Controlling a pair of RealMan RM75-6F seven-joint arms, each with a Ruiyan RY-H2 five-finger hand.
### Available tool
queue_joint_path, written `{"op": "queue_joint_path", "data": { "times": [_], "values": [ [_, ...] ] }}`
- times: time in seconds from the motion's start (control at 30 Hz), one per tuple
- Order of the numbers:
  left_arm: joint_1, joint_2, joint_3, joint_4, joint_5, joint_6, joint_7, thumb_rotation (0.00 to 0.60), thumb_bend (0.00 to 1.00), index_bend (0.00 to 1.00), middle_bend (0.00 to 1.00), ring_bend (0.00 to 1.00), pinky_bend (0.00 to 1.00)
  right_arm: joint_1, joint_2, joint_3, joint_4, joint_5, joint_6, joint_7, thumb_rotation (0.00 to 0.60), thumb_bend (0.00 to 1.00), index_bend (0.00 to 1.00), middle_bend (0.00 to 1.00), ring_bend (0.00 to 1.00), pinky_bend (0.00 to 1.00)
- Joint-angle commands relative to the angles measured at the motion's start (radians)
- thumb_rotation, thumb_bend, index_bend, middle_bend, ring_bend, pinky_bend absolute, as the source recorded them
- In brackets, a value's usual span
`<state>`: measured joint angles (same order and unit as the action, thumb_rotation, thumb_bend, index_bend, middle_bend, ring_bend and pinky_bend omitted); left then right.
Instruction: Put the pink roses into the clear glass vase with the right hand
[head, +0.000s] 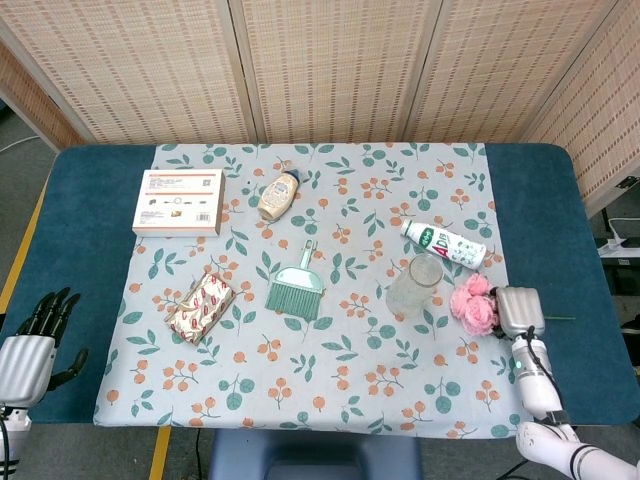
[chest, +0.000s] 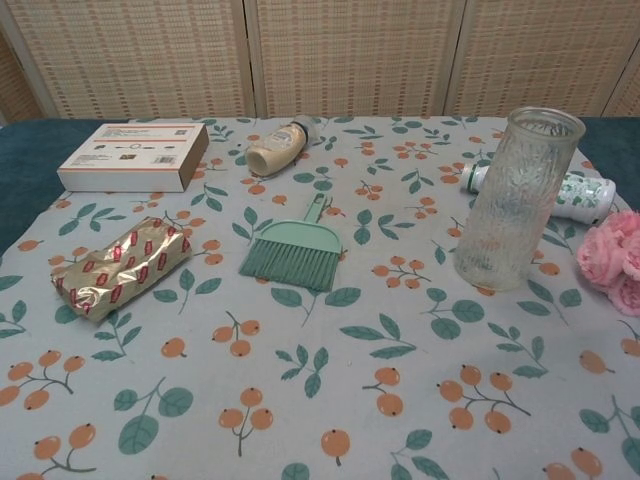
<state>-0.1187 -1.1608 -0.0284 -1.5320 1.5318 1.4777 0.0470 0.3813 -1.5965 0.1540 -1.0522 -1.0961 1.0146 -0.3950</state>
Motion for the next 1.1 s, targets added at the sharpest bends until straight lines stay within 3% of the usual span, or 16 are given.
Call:
{"op": "queue_joint_path", "data": {
  "times": [0.03, 0.2, 0.27, 0.5, 0.63, 0.8, 1.1],
  "values": [
    [0.000, 0.001, 0.000, -0.001, -0.002, -0.001, -0.001, 0.600, 0.36, 0.00, 0.02, 0.00, 0.29, -0.020, 0.007, -0.014, -0.015, -0.053, 0.067, 0.040, 0.600, 0.34, 0.79, 0.81, 0.98, 1.00],
    [0.001, 0.002, -0.001, -0.003, -0.002, 0.001, -0.001, 0.600, 0.36, 0.00, 0.02, 0.00, 0.29, -0.052, 0.052, -0.026, -0.079, -0.107, 0.157, 0.061, 0.600, 0.40, 0.83, 0.82, 0.98, 1.00],
    [0.002, 0.003, -0.001, -0.004, -0.001, 0.004, -0.003, 0.600, 0.36, 0.00, 0.02, 0.00, 0.29, -0.102, 0.143, -0.043, -0.202, -0.172, 0.275, 0.073, 0.600, 0.42, 0.84, 0.82, 0.99, 1.00],
    [0.004, 0.005, -0.001, -0.008, -0.002, 0.007, -0.004, 0.600, 0.36, 0.01, 0.02, 0.00, 0.29, -0.206, 0.413, -0.065, -0.564, -0.266, 0.443, 0.138, 0.600, 0.46, 0.85, 0.83, 0.99, 1.00],
    [0.004, 0.006, 0.000, -0.009, 0.001, 0.008, -0.006, 0.600, 0.36, 0.01, 0.02, 0.00, 0.29, -0.237, 0.573, -0.070, -0.744, -0.320, 0.453, 0.359, 0.600, 0.51, 0.86, 0.83, 1.00, 1.00],
    [0.005, 0.007, 0.000, -0.011, 0.001, 0.009, -0.007, 0.600, 0.36, 0.01, 0.02, 0.00, 0.29, -0.233, 0.771, -0.072, -0.889, -0.390, 0.391, 0.758, 0.600, 0.60, 0.88, 0.84, 1.00, 1.00],
    [0.004, 0.005, 0.000, -0.012, -0.001, 0.004, -0.001, 0.600, 0.35, 0.01, 0.03, 0.00, 0.29, -0.146, 0.857, 0.013, -0.978, -0.427, 0.332, 1.193, 0.600, 0.68, 0.88, 0.84, 1.00, 1.00]
  ]
}}
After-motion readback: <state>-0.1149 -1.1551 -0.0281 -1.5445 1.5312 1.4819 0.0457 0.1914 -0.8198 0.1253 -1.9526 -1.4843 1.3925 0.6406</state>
